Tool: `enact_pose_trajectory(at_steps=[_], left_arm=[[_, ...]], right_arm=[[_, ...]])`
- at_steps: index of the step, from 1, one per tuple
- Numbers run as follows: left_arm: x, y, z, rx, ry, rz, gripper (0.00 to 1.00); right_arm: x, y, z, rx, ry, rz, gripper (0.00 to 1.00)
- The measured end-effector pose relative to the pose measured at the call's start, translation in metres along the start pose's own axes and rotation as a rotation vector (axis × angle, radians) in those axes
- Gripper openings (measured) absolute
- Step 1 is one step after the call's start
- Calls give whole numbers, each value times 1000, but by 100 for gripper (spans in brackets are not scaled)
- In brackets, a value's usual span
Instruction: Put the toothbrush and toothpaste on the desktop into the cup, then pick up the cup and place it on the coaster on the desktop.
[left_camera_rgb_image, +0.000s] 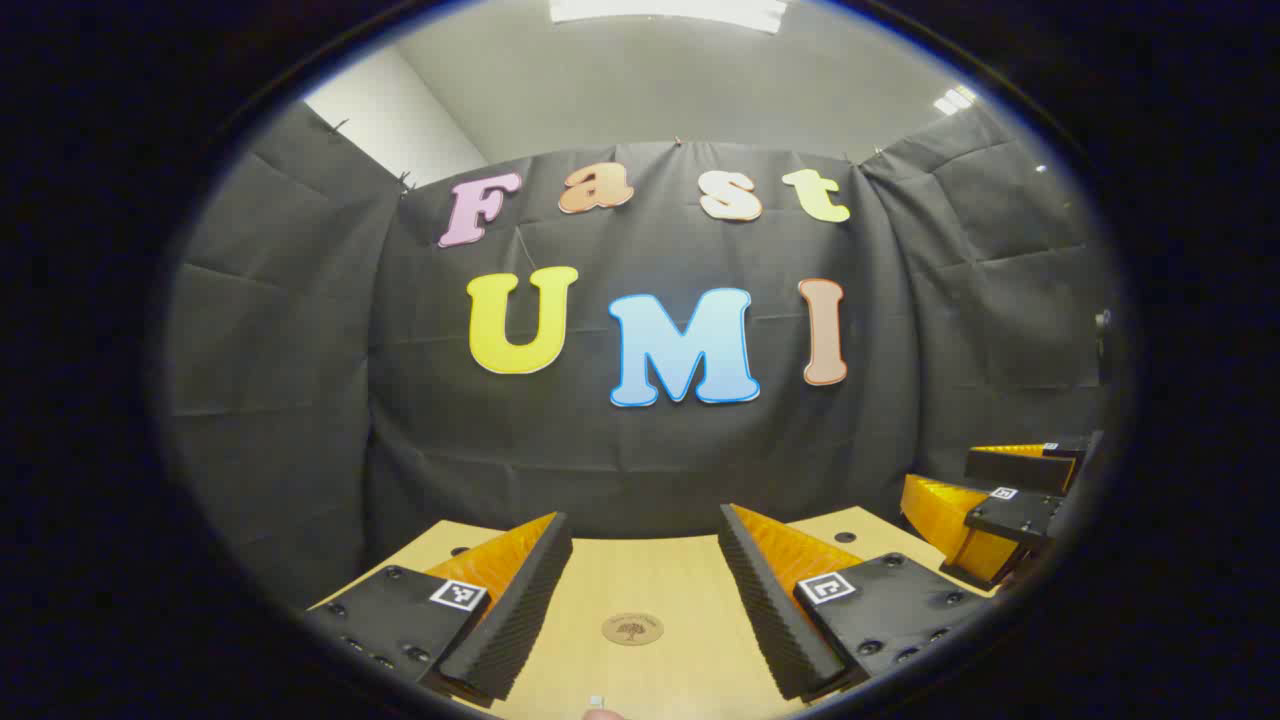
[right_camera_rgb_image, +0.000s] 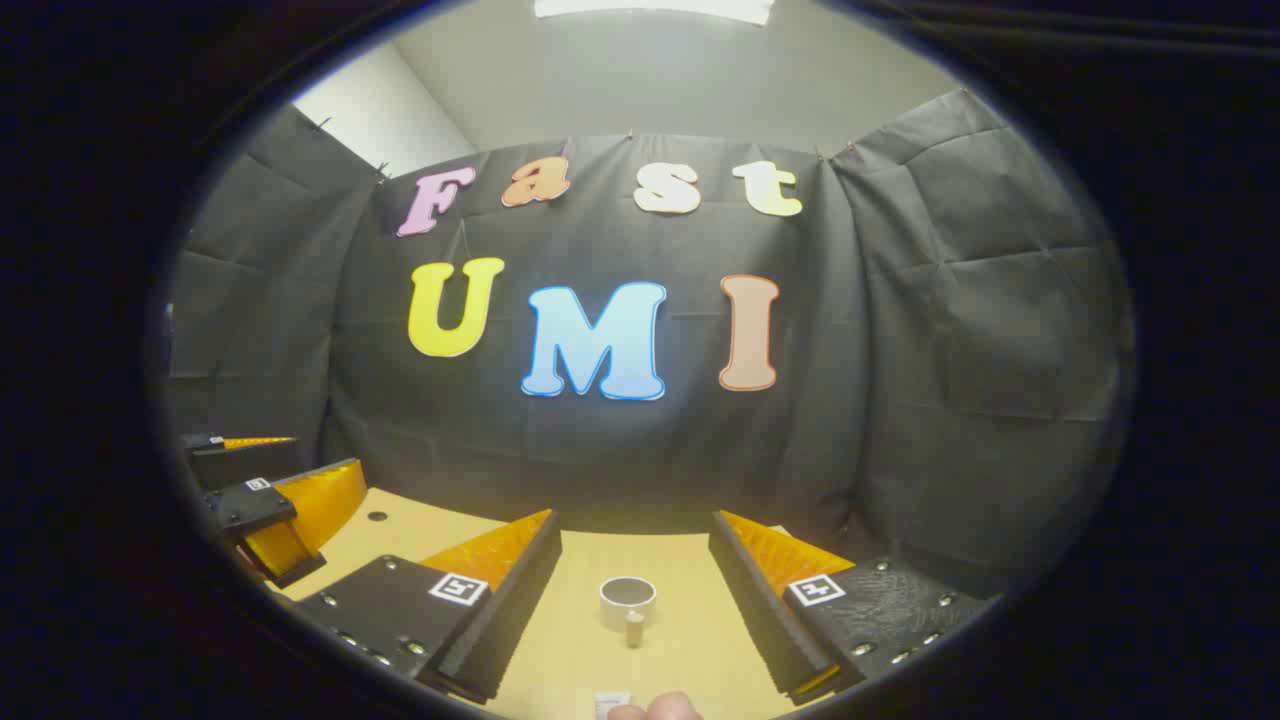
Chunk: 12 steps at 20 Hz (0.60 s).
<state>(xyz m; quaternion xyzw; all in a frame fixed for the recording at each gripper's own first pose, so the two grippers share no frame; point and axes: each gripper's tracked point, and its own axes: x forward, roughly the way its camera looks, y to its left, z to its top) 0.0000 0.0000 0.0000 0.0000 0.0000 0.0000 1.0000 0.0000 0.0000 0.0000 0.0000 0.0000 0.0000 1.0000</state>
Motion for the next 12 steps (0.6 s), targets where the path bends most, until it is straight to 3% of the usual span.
enact_pose_trajectory(at_steps=[12], left_arm=[[10, 13, -6, 20, 10, 7, 97]], right_arm=[[9, 17, -2, -14, 0, 19, 93]])
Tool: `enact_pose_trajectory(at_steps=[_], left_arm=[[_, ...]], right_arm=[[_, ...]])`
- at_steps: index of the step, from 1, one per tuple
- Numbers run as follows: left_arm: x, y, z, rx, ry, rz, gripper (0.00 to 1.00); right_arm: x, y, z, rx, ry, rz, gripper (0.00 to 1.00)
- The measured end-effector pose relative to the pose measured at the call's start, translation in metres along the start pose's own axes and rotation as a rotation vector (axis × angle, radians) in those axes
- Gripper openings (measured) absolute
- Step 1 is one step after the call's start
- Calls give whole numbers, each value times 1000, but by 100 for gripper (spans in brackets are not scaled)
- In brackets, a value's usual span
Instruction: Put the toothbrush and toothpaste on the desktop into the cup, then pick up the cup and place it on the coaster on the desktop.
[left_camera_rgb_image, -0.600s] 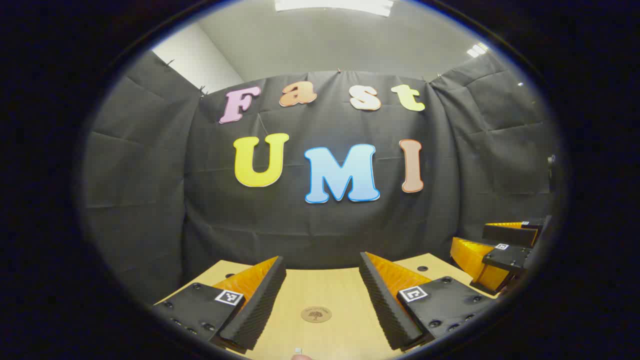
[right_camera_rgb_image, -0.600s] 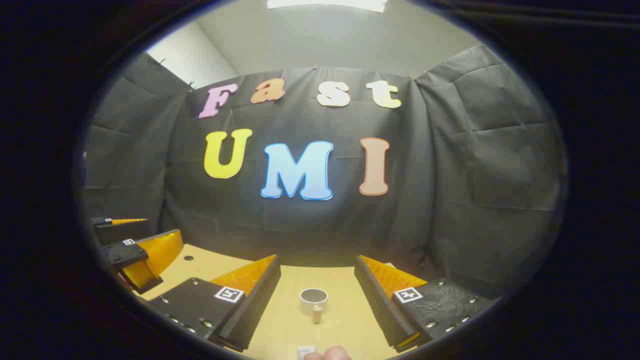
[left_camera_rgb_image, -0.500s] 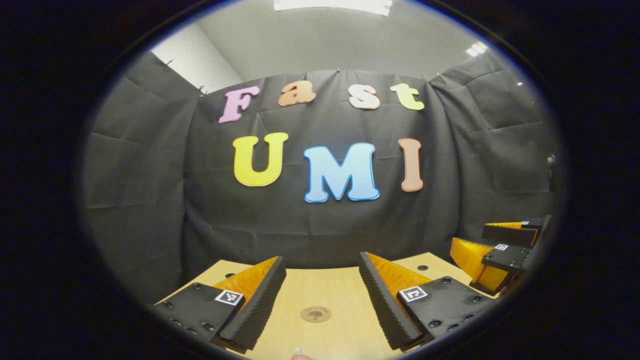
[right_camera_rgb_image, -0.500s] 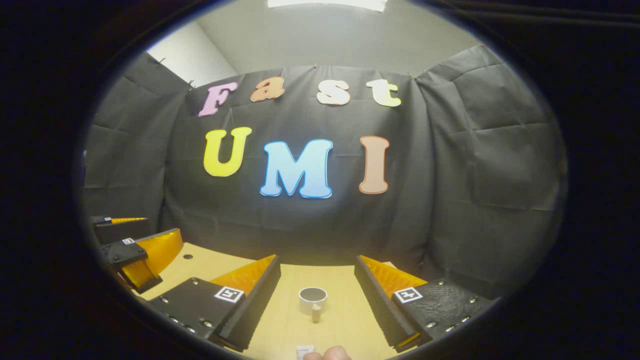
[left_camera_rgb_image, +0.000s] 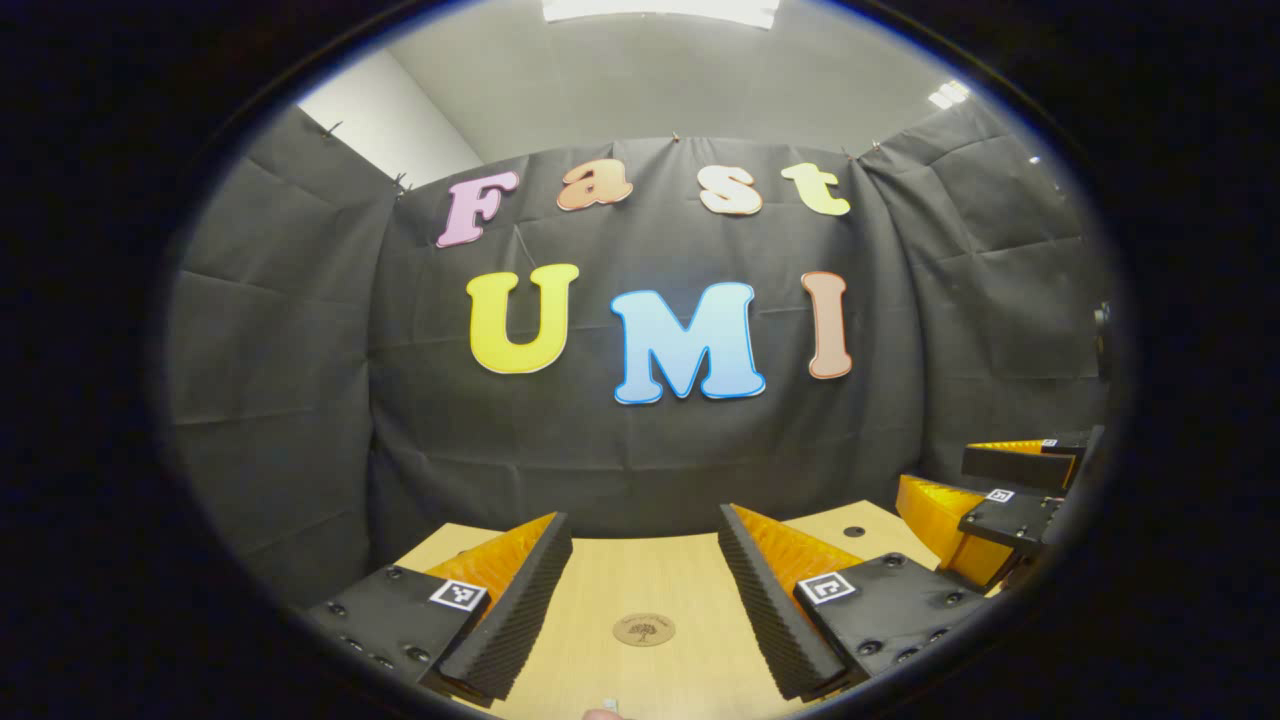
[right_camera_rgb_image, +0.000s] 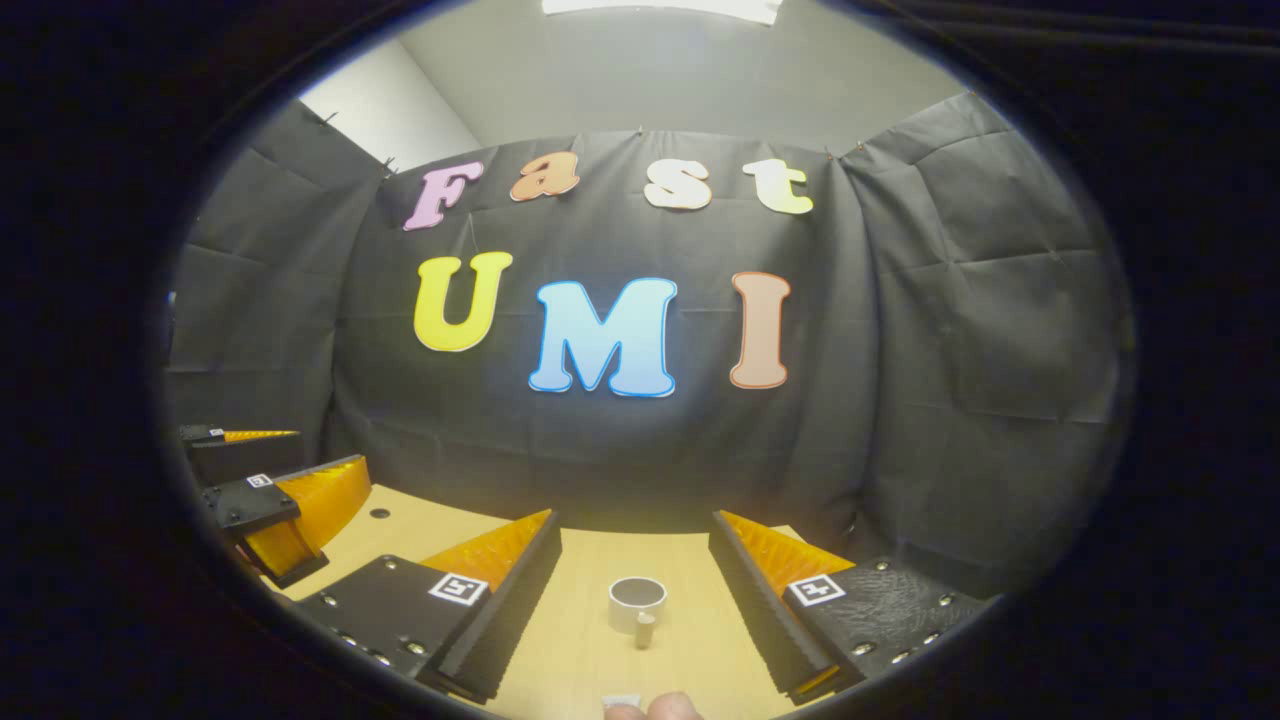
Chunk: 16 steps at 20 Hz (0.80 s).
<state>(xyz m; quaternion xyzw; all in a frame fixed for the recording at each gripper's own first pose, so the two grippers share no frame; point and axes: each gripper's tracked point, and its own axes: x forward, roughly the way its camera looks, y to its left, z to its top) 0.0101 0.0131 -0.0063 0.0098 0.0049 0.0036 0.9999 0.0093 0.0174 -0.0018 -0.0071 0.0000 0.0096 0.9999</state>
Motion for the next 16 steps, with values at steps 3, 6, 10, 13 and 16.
enact_pose_trajectory(at_steps=[3, 6, 10, 13, 16], left_arm=[[1, -2, -5, -2, 10, 0, 97], [6, -2, -10, -3, 26, 5, 95], [6, -6, -13, -3, 33, 1, 97], [7, -7, -17, -3, 45, -5, 97], [8, -11, -18, -3, 48, -8, 97]], right_arm=[[1, 1, -6, -13, 17, 10, 93], [2, 1, -9, -17, 30, 19, 93], [4, -4, -14, -14, 46, 8, 94], [2, -5, -16, -4, 54, 6, 93], [2, -7, -19, -1, 62, 9, 93]])
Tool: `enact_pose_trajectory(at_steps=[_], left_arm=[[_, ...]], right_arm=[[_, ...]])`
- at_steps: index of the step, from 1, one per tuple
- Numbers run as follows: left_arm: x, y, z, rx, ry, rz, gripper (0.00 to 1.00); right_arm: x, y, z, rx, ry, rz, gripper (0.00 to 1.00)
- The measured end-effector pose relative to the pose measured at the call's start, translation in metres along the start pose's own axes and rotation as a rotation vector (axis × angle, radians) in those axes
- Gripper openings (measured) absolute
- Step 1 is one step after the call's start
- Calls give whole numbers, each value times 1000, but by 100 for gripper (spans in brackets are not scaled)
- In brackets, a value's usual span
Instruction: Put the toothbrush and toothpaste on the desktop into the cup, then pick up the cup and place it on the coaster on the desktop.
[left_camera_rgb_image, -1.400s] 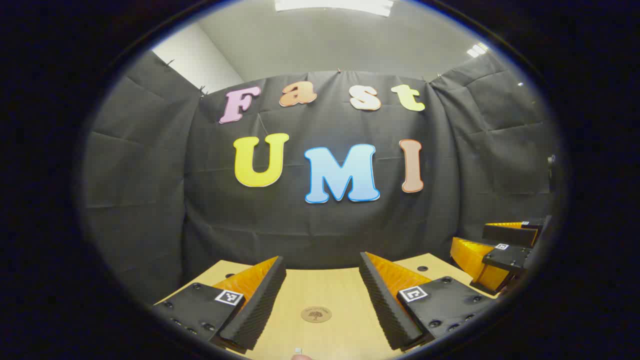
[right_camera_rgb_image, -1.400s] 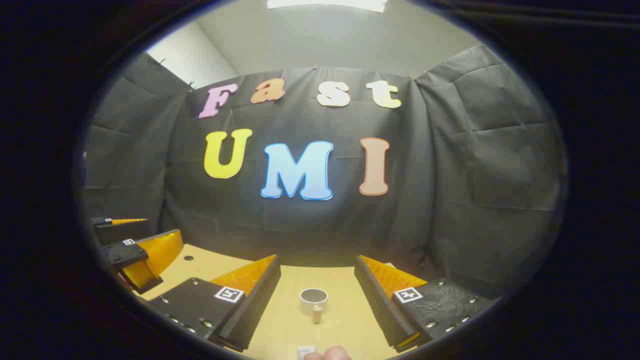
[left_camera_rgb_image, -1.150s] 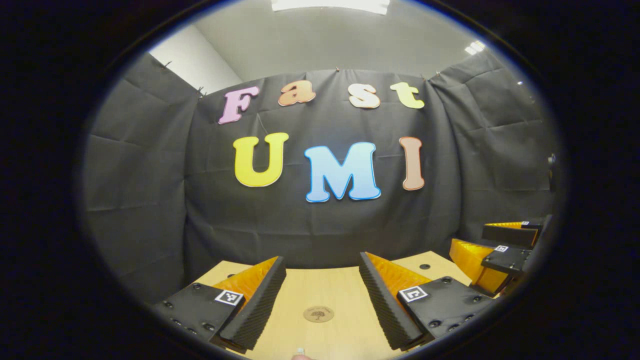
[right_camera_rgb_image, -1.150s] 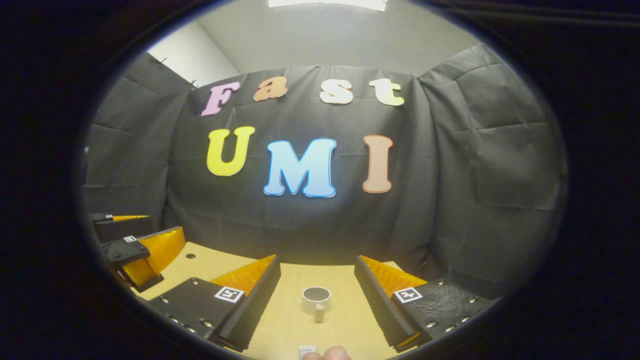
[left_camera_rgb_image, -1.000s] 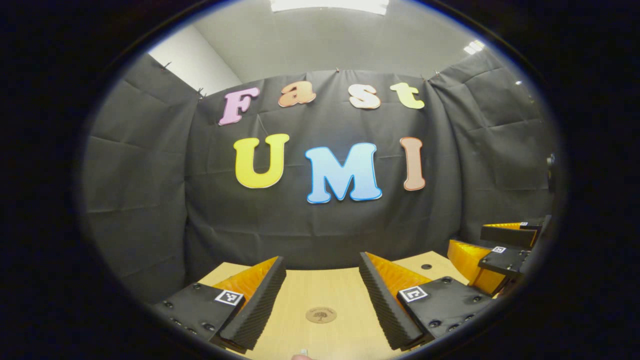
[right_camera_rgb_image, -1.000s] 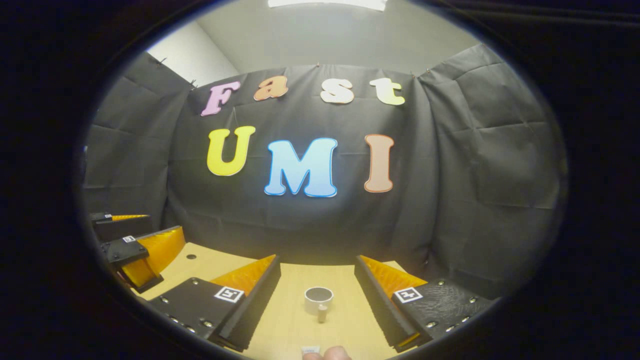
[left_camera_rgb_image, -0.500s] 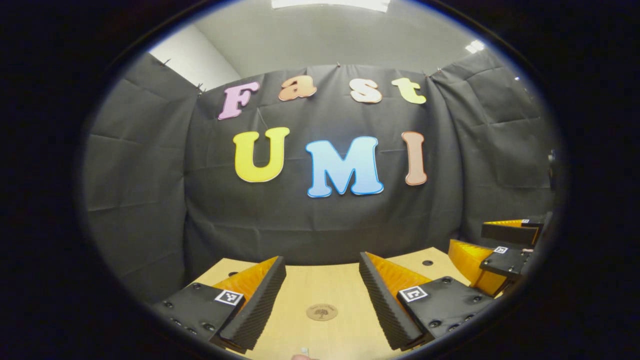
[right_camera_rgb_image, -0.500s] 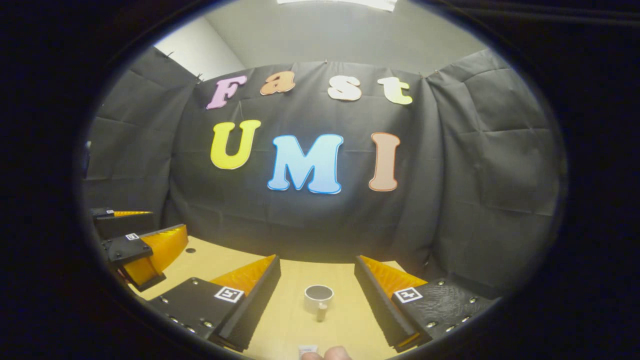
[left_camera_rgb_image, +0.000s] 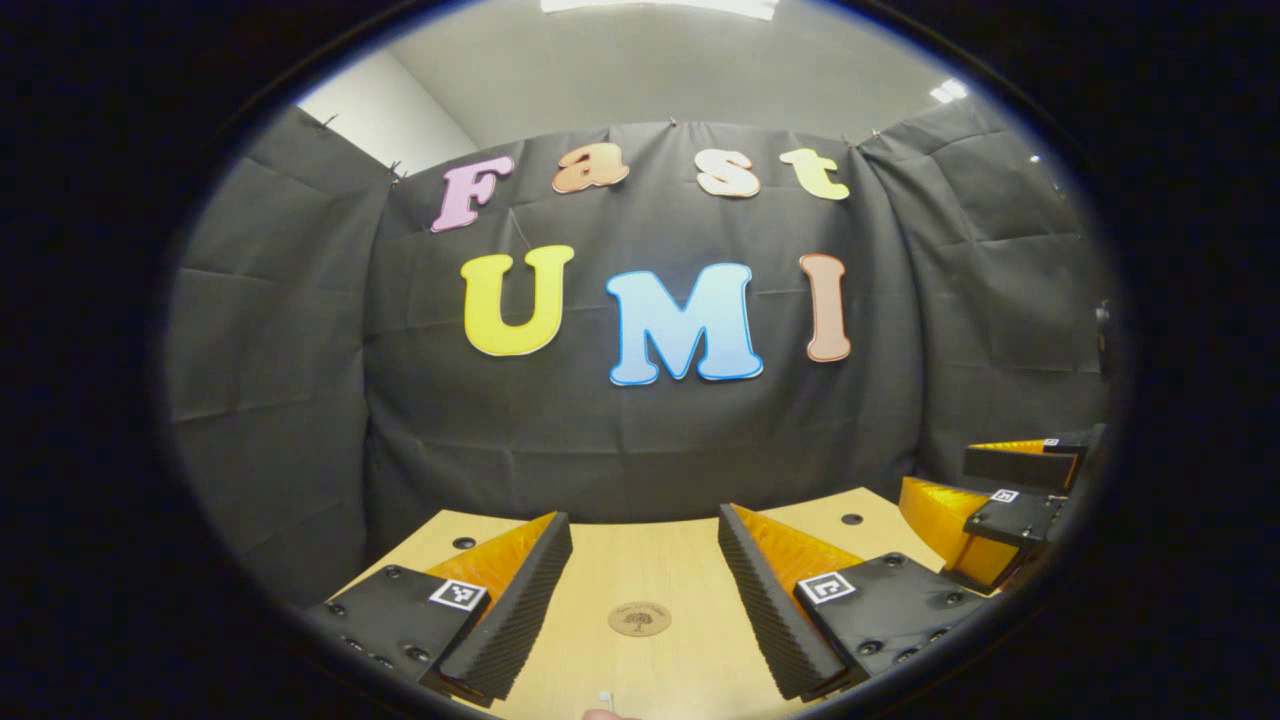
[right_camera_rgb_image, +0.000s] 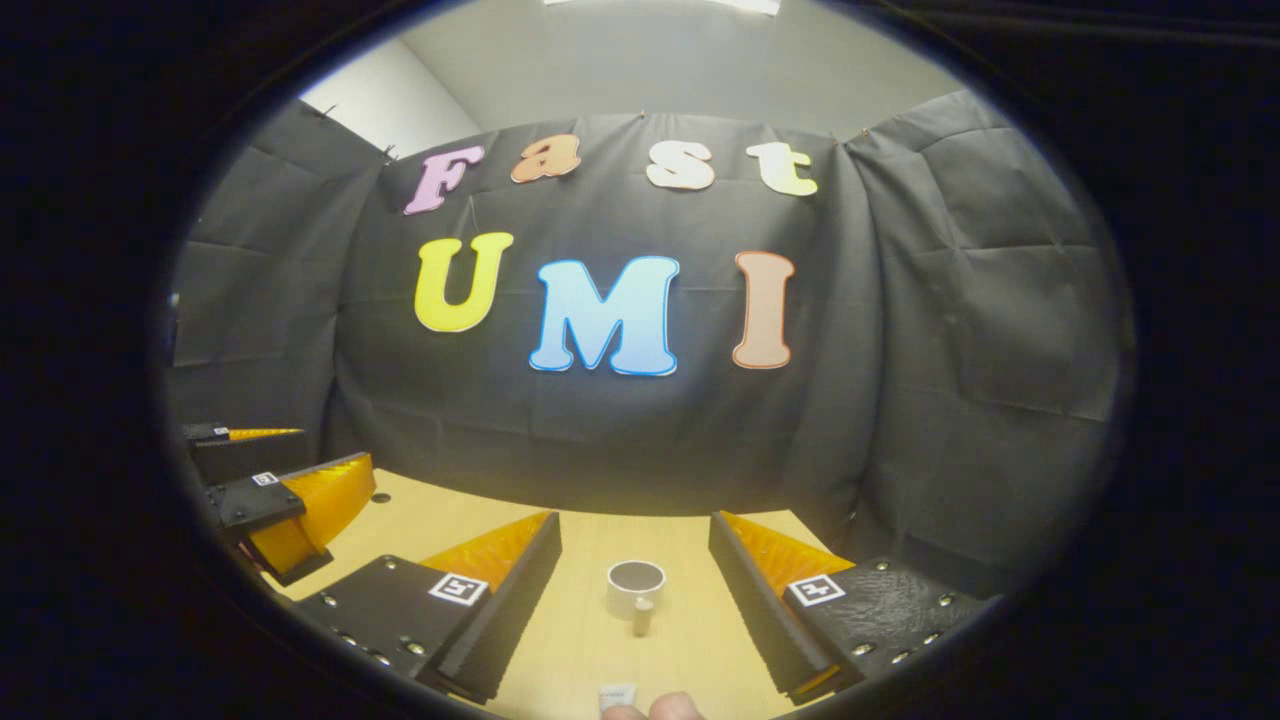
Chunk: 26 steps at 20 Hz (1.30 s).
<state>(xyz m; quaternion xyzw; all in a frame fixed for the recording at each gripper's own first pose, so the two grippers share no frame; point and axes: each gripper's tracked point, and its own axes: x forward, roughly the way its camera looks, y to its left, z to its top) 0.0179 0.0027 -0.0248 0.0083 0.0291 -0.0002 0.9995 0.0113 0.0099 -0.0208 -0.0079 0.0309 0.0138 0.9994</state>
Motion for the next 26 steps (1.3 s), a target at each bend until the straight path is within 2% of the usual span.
enact_pose_trajectory(at_steps=[11, 15, 26], left_arm=[[-8, 4, -47, 10, 133, -9, 97], [-18, 11, -94, -4, 261, -15, 97], [-56, 33, -216, -18, 674, -23, 98]], right_arm=[[-7, 10, -54, -27, 173, 82, 93], [-7, 4, -88, -50, 273, 95, 94], [-25, 3, -191, -41, 661, 135, 93]])
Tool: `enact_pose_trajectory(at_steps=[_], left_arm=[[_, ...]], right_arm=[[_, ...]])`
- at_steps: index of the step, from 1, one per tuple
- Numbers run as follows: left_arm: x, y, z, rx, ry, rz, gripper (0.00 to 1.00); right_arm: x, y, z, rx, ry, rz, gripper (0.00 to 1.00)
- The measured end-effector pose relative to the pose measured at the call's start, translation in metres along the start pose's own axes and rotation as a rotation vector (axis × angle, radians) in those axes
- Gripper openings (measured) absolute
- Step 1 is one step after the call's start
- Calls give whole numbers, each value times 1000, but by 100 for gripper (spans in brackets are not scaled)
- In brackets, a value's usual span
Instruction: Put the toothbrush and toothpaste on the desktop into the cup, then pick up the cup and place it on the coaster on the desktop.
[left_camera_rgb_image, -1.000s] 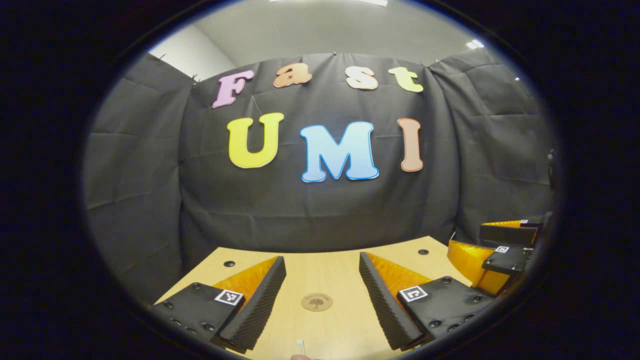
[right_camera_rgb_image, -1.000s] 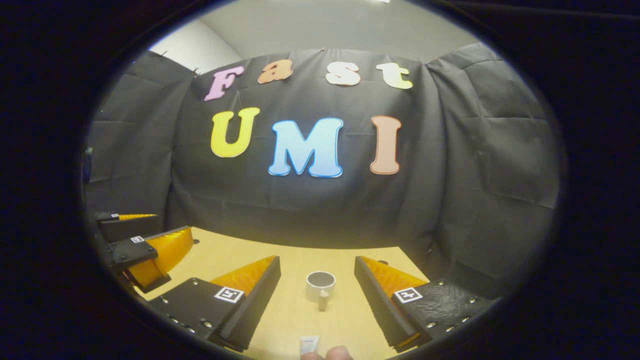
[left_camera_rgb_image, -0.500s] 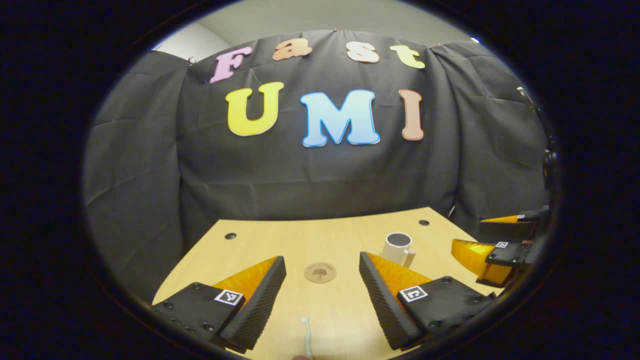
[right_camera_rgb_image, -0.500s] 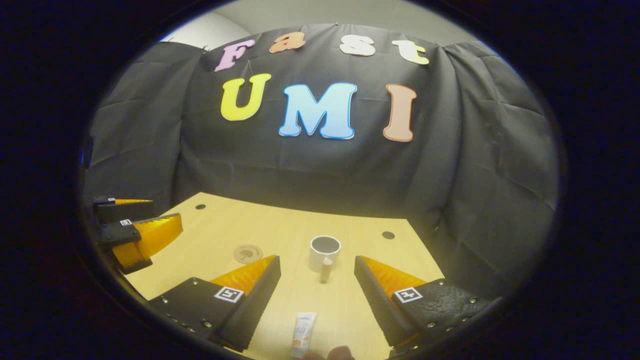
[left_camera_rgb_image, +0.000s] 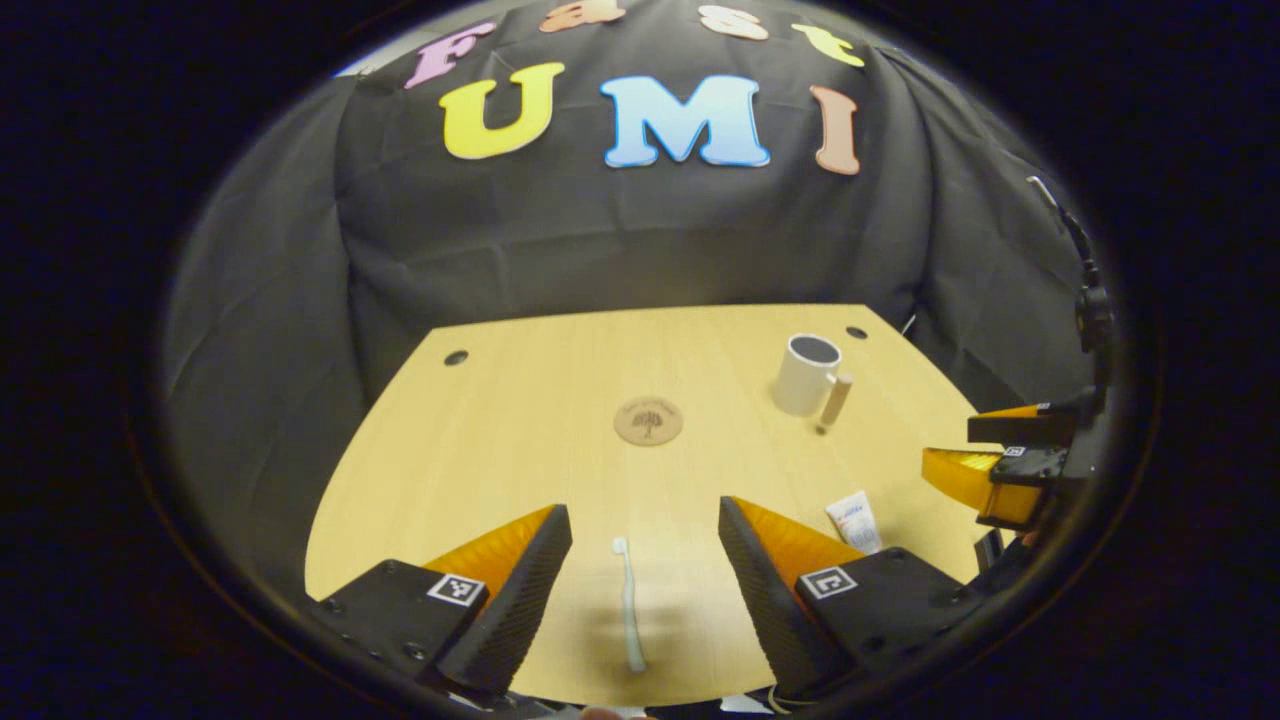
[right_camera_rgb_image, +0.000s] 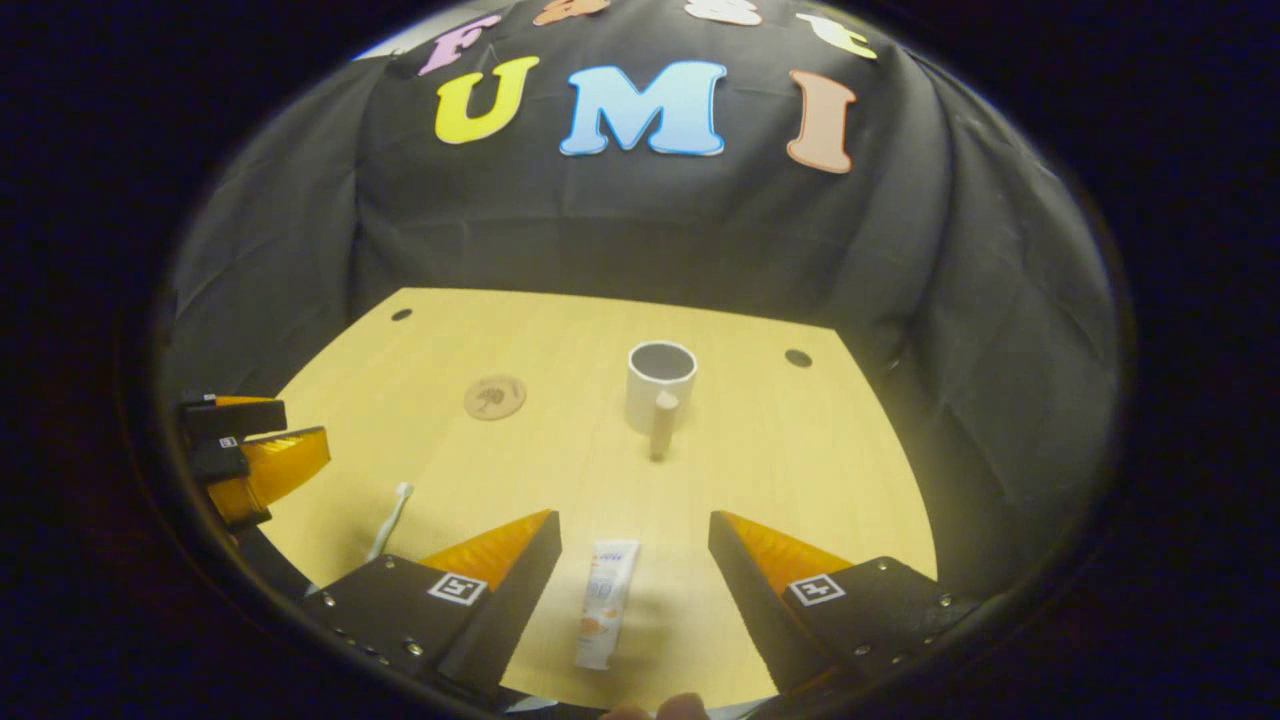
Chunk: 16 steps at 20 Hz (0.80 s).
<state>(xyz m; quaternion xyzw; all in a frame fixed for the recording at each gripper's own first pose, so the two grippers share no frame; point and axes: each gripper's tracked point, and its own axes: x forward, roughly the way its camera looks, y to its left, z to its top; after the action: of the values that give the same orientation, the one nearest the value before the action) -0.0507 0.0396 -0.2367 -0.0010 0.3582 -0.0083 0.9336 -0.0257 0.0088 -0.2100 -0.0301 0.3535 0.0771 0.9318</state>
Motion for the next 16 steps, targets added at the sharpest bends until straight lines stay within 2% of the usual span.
enact_pose_trajectory(at_steps=[5, 10, 16], left_arm=[[12, -1, -58, -33, 193, -30, 99], [15, 8, -112, -64, 364, -46, 99], [24, 30, -163, -100, 516, -54, 99]], right_arm=[[9, 7, -46, 20, 176, 34, 94], [17, 12, -76, 49, 314, 58, 94], [33, 20, -114, 74, 446, 77, 95]])
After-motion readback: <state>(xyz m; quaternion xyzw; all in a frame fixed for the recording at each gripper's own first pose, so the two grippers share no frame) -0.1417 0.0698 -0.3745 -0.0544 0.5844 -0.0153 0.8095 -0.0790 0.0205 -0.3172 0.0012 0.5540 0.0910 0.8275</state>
